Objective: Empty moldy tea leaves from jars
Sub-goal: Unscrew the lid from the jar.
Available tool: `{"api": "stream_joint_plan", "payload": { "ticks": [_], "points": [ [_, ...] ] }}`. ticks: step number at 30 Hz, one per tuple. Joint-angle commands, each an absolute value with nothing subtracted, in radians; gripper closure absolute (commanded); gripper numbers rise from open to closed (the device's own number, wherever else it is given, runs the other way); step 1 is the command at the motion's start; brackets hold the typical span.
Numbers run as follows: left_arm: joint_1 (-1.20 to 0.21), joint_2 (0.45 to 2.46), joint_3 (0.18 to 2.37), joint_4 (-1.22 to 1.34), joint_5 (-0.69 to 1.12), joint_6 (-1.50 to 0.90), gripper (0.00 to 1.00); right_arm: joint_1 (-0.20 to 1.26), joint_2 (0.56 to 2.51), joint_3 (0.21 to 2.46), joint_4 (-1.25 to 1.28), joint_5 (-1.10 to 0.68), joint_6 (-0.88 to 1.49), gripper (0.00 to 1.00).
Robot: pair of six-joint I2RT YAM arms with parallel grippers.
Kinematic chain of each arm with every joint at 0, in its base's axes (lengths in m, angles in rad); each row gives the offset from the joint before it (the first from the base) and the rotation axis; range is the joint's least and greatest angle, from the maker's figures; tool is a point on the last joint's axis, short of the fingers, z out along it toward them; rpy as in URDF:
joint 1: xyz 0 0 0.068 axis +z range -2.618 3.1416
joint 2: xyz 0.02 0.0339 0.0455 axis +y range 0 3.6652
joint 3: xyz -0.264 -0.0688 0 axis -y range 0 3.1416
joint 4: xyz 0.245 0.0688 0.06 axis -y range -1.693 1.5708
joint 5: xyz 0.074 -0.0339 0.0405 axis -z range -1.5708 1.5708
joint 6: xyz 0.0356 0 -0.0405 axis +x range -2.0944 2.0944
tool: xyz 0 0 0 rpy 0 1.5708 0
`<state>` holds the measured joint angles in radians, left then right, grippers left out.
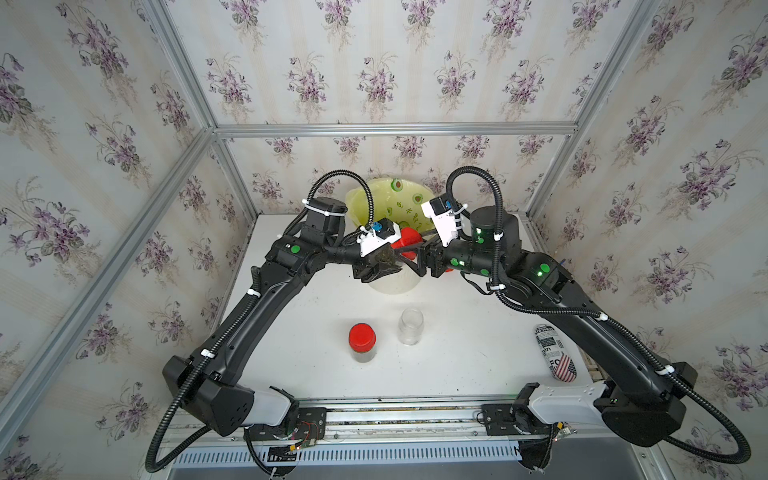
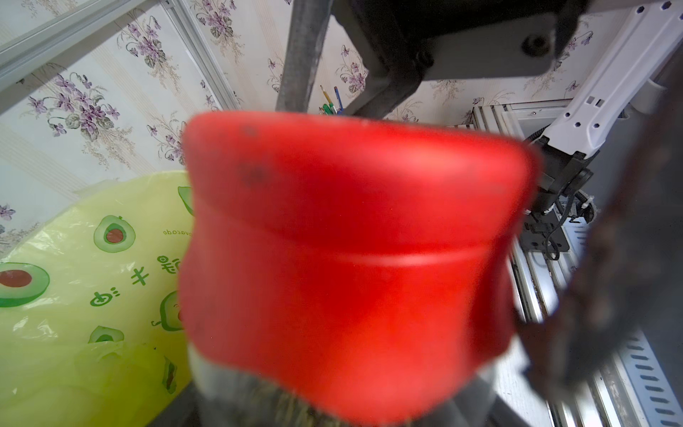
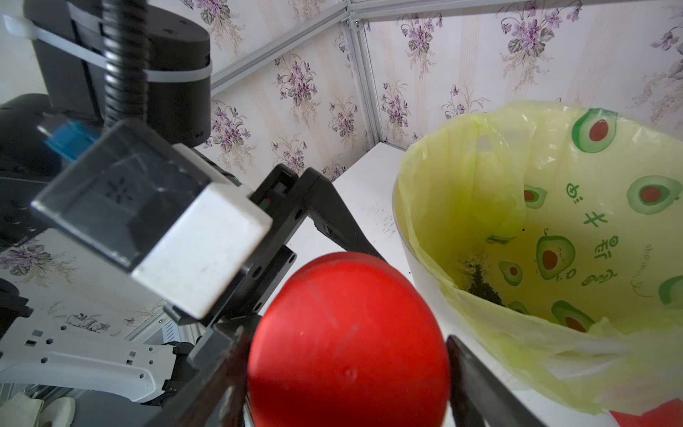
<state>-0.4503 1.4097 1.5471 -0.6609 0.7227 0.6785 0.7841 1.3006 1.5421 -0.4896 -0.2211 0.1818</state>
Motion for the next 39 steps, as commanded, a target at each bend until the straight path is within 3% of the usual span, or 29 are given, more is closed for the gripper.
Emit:
{"api": "stream_joint_plan", "payload": {
  "ticks": [1,13,27,39],
  "points": [
    [-0.451,1.411,1.552,-0.640,0.737,0.687,0.26,0.784,1.305,1.543,-0.460,-0.212,0.158,0.22],
    [-0.450,1.408,1.552,-0.641,0.739,0.687,0.26,0.784,1.321,1.572,-0.465,-0.208,0.129,0.26],
    [-0.452,1.410,1.552,-0.648,0.742,0.693,0.26,0.747,1.328,1.584,-0.516,-0.280,0.007,0.46],
    [-0.452,1.410,1.555,-0.658,0.747,0.698,0.26,0.676,1.344,1.602,-0.561,-0.427,-0.252,0.48]
  ]
}}
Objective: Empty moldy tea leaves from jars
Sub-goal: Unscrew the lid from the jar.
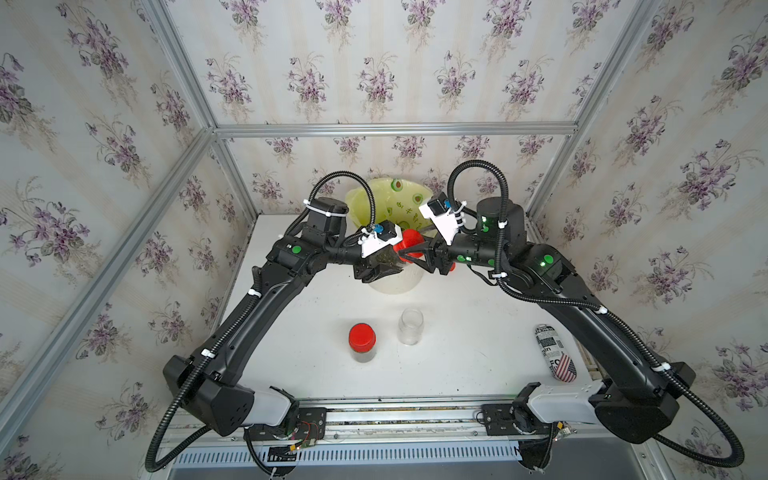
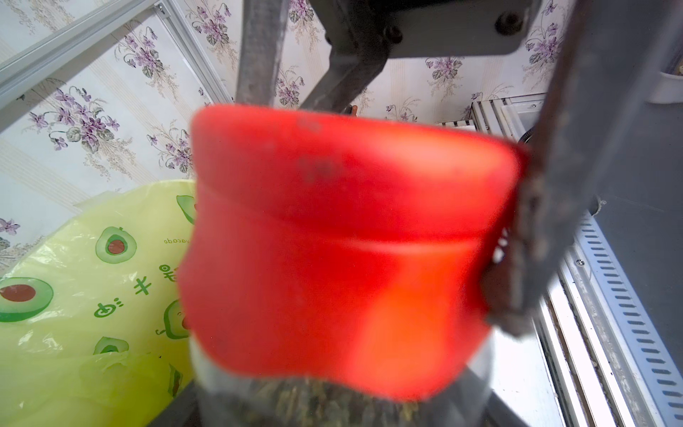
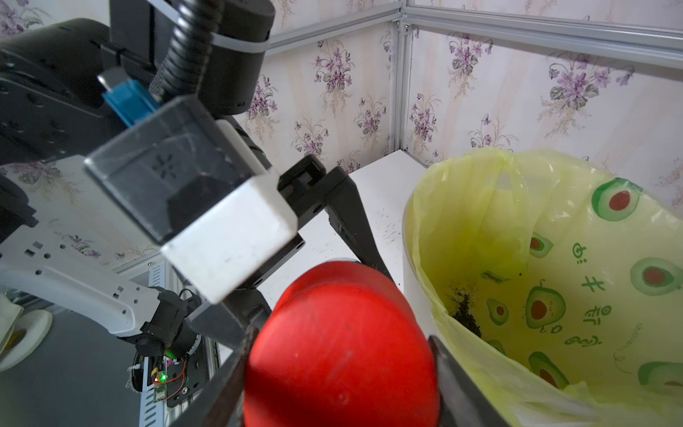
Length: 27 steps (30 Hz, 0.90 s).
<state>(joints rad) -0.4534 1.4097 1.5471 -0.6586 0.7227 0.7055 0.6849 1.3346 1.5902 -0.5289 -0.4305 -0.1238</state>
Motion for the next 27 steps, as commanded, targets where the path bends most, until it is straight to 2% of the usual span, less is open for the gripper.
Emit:
{"api": "stream_joint_plan", "payload": {
  "ticks": [1,11,14,21,27],
  "points": [
    [-0.450,1.410,1.556,-0.659,0.746,0.698,0.26,0.666,1.355,1.616,-0.562,-0.442,-0.268,0.48],
    [-0.450,1.404,1.564,-0.666,0.752,0.703,0.26,0.616,1.435,1.742,-0.698,-0.627,-0.515,0.50],
    [-0.451,1.411,1.566,-0.668,0.752,0.706,0.26,0.604,1.449,1.777,-0.754,-0.684,-0.589,0.48],
    [-0.451,1.411,1.575,-0.674,0.756,0.707,0.26,0.580,1.521,1.844,-0.825,-0.708,-0.699,0.47],
    [-0.451,1.451,1.589,-0.684,0.755,0.710,0.26,0.577,1.593,1.949,-0.959,-0.713,-0.802,0.34]
  ]
}}
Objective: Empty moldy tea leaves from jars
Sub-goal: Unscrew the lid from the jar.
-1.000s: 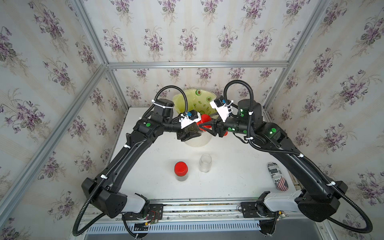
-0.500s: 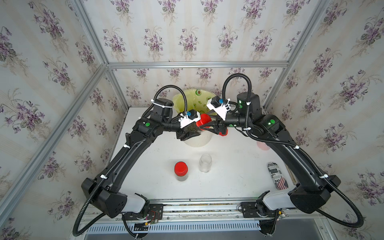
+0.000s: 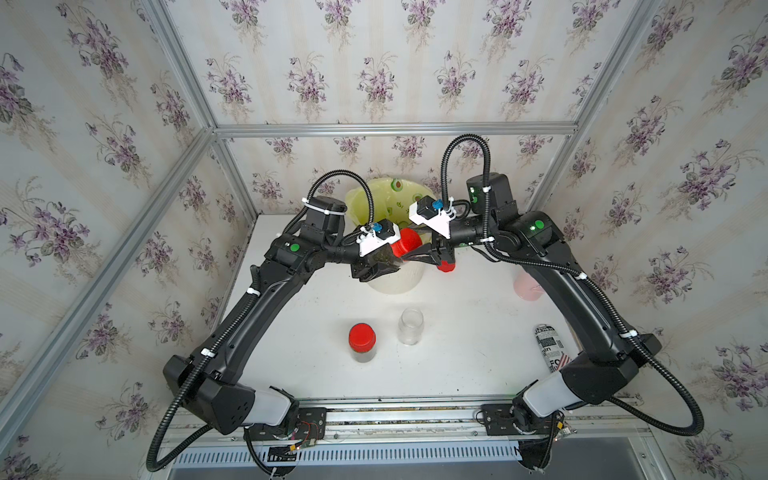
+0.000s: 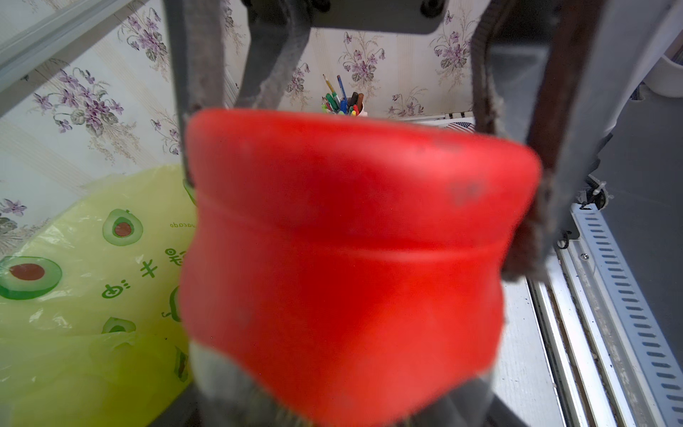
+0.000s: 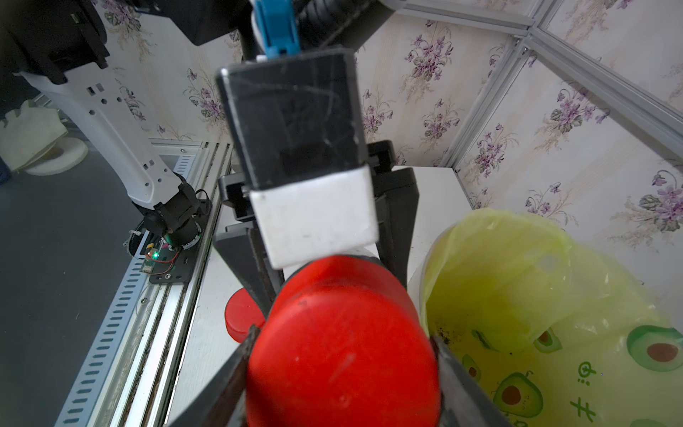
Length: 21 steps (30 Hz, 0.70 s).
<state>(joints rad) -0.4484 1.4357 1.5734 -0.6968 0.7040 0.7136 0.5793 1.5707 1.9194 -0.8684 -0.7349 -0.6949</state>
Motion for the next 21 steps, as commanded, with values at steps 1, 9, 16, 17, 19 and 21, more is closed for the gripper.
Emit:
{"api": "stream_joint_plan", "payload": {
  "ticks": [1,9,16,17,19,21],
  "points": [
    [-0.450,1.453,1.590,-0.687,0.754,0.712,0.26,0.578,1.600,1.962,-0.965,-0.714,-0.802,0.32],
    [-0.449,1.455,1.589,-0.692,0.746,0.719,0.27,0.578,1.589,1.996,-0.947,-0.754,-0.741,0.17],
    [-0.448,1.450,1.589,-0.693,0.740,0.719,0.27,0.577,1.475,1.837,-0.718,-0.670,-0.498,0.04],
    [-0.449,1.449,1.589,-0.692,0.737,0.719,0.27,0.580,1.453,1.806,-0.680,-0.645,-0.439,0.03],
    [-0.449,1.447,1.589,-0.692,0.734,0.719,0.27,0.583,1.422,1.779,-0.649,-0.628,-0.346,0.01],
    [-0.449,1.448,1.590,-0.692,0.732,0.719,0.27,0.594,1.381,1.734,-0.600,-0.586,-0.262,0.00]
  ]
}}
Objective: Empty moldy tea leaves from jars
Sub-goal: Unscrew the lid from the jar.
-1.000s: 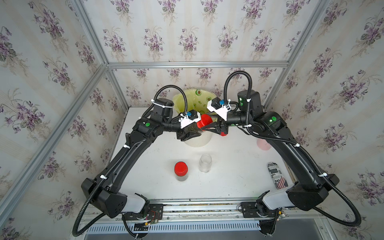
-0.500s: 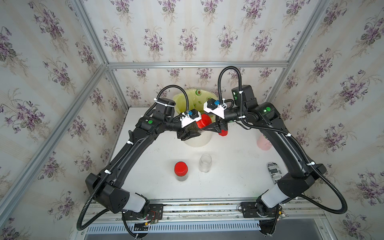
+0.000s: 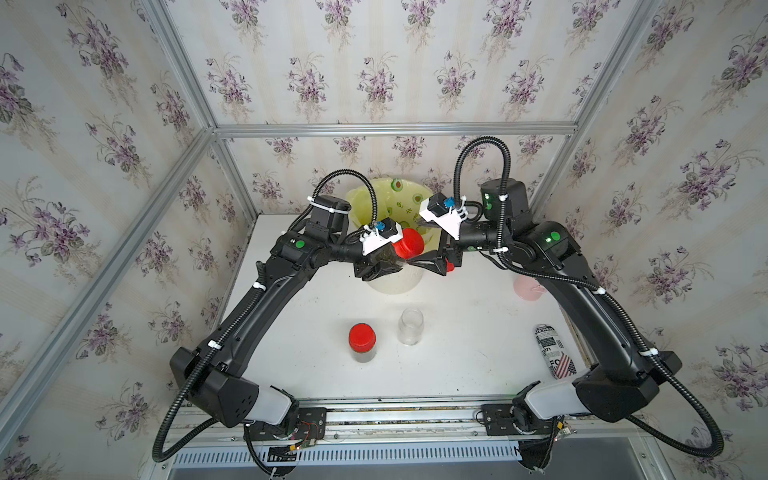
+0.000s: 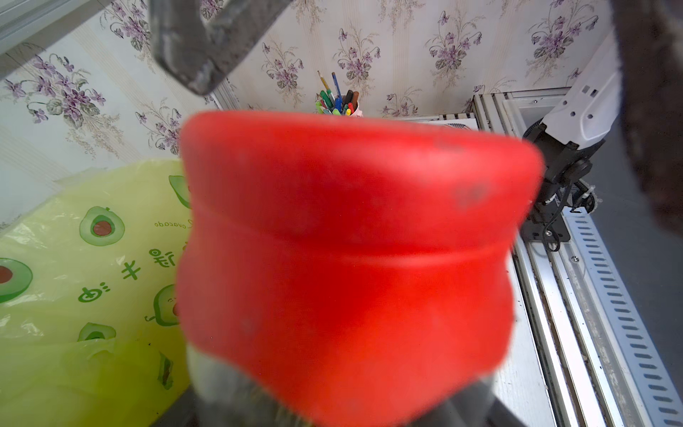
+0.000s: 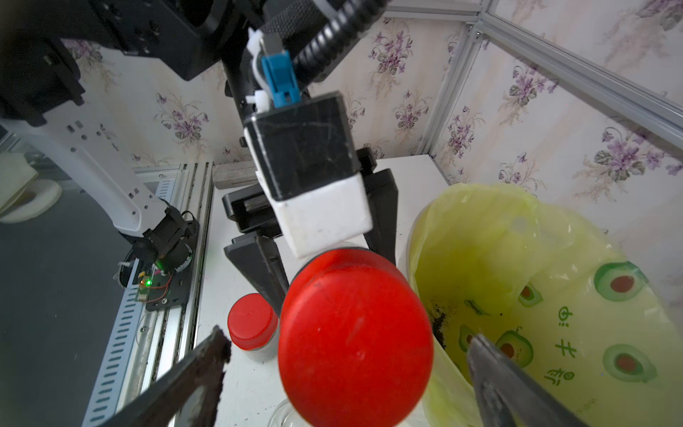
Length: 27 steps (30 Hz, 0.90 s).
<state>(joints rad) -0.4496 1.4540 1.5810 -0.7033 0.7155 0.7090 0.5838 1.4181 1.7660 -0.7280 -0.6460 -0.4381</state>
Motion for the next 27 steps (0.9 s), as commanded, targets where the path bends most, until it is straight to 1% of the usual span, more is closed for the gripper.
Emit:
{"api": "stream_joint_plan", "payload": {
  "ticks": [1,4,10,17,23,27],
  "points": [
    [-0.449,1.449,1.594,-0.693,0.729,0.719,0.27,0.607,1.355,1.705,-0.570,-0.548,-0.224,0.00],
    [-0.448,1.453,1.595,-0.692,0.723,0.719,0.27,0.629,1.307,1.658,-0.520,-0.420,-0.103,0.00],
    [-0.449,1.451,1.595,-0.692,0.719,0.722,0.27,0.647,1.307,1.658,-0.572,-0.329,0.066,0.02],
    [-0.449,1.457,1.604,-0.692,0.714,0.725,0.27,0.672,1.304,1.595,-0.549,-0.319,0.155,0.04],
    [-0.448,1.456,1.606,-0.692,0.716,0.726,0.27,0.694,1.311,1.593,-0.529,-0.316,0.186,0.05],
    [-0.449,1.456,1.607,-0.693,0.714,0.727,0.27,0.704,1.328,1.604,-0.528,-0.321,0.192,0.09]
  ]
}}
